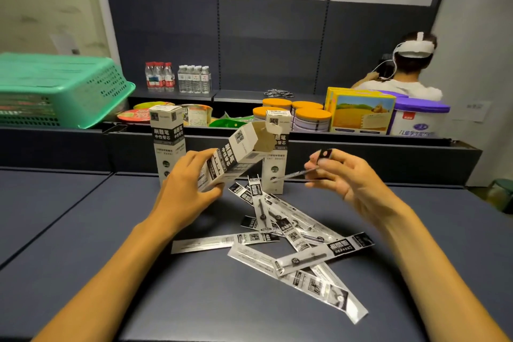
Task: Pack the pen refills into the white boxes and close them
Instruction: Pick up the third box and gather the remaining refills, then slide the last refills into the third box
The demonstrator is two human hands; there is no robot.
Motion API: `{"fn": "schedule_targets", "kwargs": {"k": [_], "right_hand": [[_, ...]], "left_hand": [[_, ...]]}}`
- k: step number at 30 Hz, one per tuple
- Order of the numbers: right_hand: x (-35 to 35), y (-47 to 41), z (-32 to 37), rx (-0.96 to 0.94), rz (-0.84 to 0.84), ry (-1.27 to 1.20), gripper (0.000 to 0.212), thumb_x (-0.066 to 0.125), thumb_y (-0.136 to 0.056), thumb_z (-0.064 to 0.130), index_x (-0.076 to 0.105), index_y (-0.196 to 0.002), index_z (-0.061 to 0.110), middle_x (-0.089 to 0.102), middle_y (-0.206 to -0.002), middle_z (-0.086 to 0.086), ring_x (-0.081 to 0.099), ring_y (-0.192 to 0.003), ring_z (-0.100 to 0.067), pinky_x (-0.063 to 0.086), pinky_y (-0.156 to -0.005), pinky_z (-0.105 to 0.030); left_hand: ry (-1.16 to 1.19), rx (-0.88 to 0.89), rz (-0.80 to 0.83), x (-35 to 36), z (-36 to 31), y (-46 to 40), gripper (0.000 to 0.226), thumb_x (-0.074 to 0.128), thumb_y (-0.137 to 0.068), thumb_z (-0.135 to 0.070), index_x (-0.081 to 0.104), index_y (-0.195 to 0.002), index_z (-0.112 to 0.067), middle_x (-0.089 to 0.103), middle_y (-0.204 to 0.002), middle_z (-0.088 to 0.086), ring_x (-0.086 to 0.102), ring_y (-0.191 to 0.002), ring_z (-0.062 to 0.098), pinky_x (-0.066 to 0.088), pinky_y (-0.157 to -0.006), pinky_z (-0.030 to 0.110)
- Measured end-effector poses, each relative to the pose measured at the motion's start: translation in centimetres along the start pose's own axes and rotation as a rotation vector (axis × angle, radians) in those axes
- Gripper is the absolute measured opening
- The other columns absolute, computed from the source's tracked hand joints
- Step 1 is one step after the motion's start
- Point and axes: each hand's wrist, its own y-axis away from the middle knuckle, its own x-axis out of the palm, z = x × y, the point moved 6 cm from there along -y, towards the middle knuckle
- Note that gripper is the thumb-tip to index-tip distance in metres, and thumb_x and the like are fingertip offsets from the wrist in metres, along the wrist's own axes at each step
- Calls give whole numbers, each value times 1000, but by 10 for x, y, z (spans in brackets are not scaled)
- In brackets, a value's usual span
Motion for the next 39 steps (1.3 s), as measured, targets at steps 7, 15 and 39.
{"fn": "schedule_targets", "kwargs": {"k": [7, 15, 39], "right_hand": [[7, 7, 18, -216, -72, 223, 16, 70, -77, 13, 71, -92, 7, 74, -87, -10, 71, -77, -24, 59, -72, -33], [3, 13, 52, -421, -292, -316, 26, 68, -73, 20, 64, -97, 9, 74, -79, 1, 70, -68, -10, 58, -61, -22], [67, -5, 10, -397, 16, 686, 20, 52, -98, 36, 68, -98, 23, 64, -70, 8, 53, -56, -5, 44, -54, -25]], "left_hand": [[-10, 8, -5, 0, -1, 1, 70, 79, -76, -26, 44, -137, -26, 54, -120, -3, 50, -109, 12, 51, -85, 33], [-21, 32, 4, 0, -11, 2, 69, 78, -76, -31, 46, -137, -25, 57, -118, -3, 51, -105, 10, 50, -81, 28], [-15, 74, 36, 3, -19, 4, 69, 76, -78, -35, 43, -138, -30, 56, -120, -7, 51, -106, 7, 50, -80, 25]]}}
